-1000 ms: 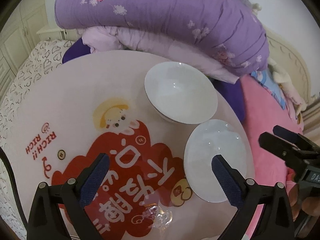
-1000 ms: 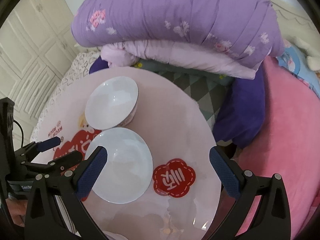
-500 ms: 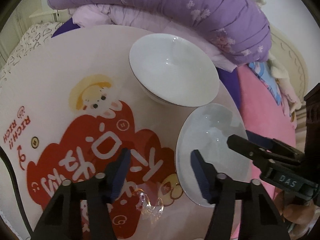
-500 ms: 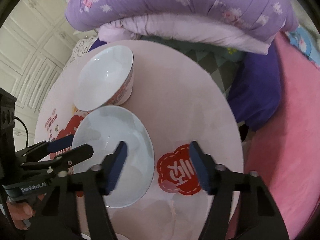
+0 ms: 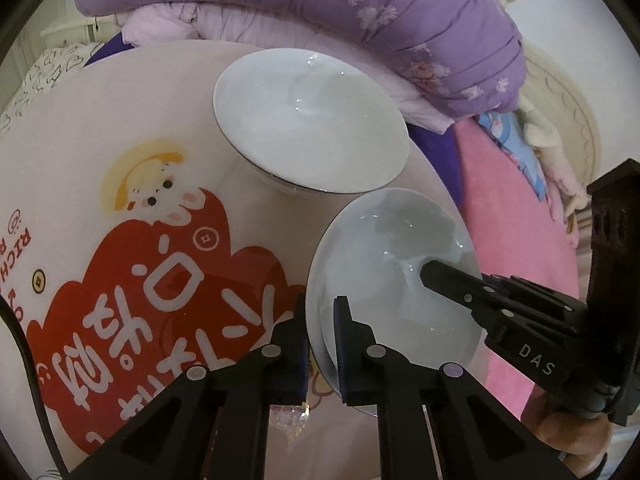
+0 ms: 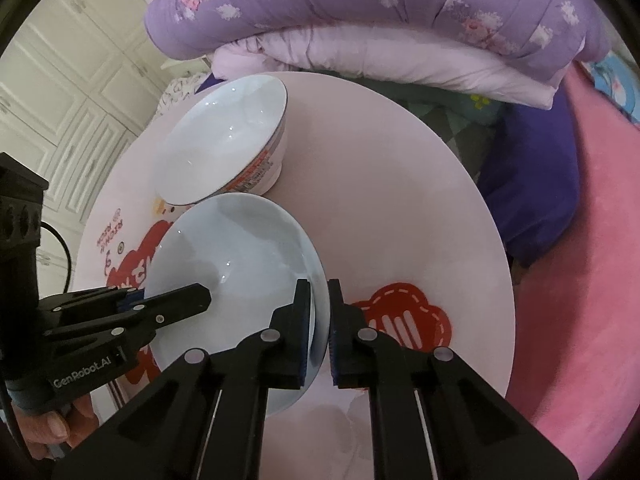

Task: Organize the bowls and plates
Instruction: 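Carry the gripped bowl and lower it into the first white bowl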

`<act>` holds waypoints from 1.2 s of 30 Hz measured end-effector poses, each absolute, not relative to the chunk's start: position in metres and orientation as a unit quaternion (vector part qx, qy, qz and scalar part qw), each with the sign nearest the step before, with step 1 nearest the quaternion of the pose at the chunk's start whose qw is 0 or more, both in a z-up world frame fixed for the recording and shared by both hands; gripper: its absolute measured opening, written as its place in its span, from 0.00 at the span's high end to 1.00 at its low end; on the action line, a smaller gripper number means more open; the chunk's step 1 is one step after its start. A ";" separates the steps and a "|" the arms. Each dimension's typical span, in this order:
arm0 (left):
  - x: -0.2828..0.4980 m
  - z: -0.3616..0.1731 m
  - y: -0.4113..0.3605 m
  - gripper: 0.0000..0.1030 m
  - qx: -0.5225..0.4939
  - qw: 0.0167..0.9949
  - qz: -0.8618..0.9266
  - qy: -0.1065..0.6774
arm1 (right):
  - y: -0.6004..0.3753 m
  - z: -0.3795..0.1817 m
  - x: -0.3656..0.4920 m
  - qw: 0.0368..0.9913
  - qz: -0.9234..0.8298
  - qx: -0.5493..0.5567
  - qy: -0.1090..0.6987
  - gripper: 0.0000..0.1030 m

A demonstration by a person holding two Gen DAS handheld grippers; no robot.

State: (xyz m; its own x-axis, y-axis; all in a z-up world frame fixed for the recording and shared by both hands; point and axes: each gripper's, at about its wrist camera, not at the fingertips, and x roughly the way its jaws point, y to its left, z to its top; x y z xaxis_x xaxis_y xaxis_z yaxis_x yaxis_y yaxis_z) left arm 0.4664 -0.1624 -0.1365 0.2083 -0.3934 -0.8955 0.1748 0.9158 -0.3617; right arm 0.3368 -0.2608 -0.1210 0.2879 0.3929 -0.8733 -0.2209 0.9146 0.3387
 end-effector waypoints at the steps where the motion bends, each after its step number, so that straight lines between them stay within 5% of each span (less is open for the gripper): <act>1: 0.463 -0.135 -0.163 0.94 -0.090 0.772 -0.184 0.601 | -0.260 -0.121 0.335 0.800 0.192 0.077 0.564 0.93; 19: 0.425 -0.091 -0.145 0.94 -0.099 0.784 -0.196 0.581 | -0.261 -0.082 0.302 0.816 0.194 0.080 0.539 0.93; 36: 0.314 -0.015 -0.120 0.93 -0.070 0.809 -0.240 0.532 | -0.267 -0.030 0.200 0.851 0.185 0.072 0.486 0.92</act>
State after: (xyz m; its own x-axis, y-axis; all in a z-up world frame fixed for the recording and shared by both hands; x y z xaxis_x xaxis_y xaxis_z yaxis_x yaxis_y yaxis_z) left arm 0.3135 -0.1204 -0.0155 0.3197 -0.4627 -0.8269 0.3146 0.8750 -0.3681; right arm 0.1997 -0.2671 -0.0303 0.4592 0.3855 -0.8003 -0.2454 0.9209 0.3028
